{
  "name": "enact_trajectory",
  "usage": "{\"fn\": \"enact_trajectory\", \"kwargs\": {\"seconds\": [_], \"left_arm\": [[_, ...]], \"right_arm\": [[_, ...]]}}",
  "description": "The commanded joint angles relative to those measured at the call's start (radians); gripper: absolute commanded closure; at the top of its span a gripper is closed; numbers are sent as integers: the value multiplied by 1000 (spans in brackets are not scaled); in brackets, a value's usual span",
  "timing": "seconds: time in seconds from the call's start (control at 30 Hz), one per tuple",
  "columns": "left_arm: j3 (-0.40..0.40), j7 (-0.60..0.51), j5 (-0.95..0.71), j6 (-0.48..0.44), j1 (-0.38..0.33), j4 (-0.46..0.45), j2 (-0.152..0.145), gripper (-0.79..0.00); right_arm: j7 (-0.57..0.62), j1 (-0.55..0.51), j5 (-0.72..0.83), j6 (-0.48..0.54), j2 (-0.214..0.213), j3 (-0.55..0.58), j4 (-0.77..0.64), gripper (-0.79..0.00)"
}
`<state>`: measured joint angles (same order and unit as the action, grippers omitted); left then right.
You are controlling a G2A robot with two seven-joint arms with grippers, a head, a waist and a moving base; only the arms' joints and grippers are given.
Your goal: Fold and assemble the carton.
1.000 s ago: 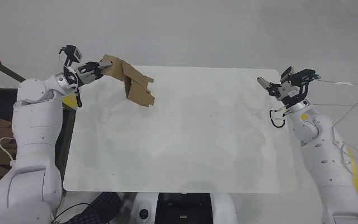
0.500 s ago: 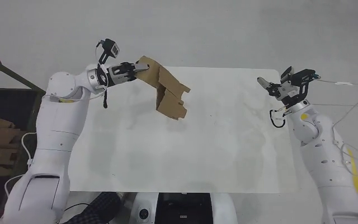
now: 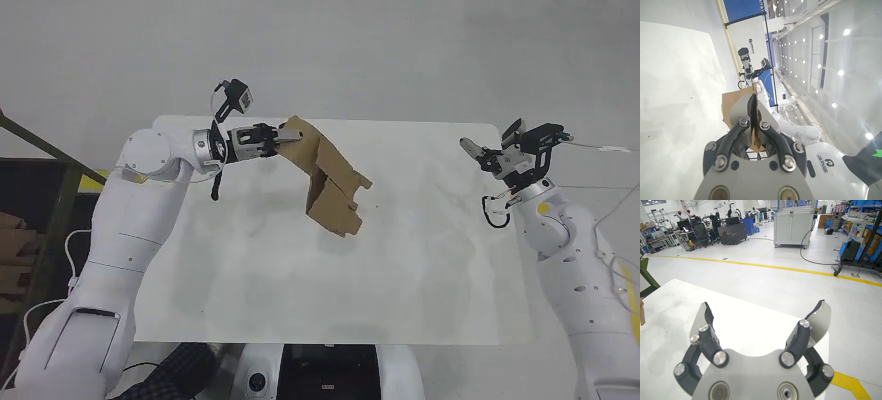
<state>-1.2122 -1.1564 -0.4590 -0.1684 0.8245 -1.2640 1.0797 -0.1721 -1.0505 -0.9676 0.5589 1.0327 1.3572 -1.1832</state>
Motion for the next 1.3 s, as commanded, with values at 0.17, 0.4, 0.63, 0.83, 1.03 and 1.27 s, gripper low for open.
{"fn": "enact_trajectory", "kwargs": {"seconds": [0.17,0.4,0.63,0.83,1.03,1.27], "left_arm": [[8,-3,-3,5,-4,12,2,0],[8,-3,-3,5,-4,12,2,0],[8,-3,-3,5,-4,12,2,0],[8,-3,-3,5,-4,12,2,0],[8,-3,-3,5,-4,12,2,0],[8,-3,-3,5,-4,12,2,0]], "right_arm": [[0,0,0,0,0,0,0,-785],[0,0,0,0,0,0,0,-785],[0,0,0,0,0,0,0,-785],[72,0,34,19,7,-28,-31,-785],[208,33,288,153,30,-97,16,-785],[514,75,779,295,60,-204,93,-785]]}}
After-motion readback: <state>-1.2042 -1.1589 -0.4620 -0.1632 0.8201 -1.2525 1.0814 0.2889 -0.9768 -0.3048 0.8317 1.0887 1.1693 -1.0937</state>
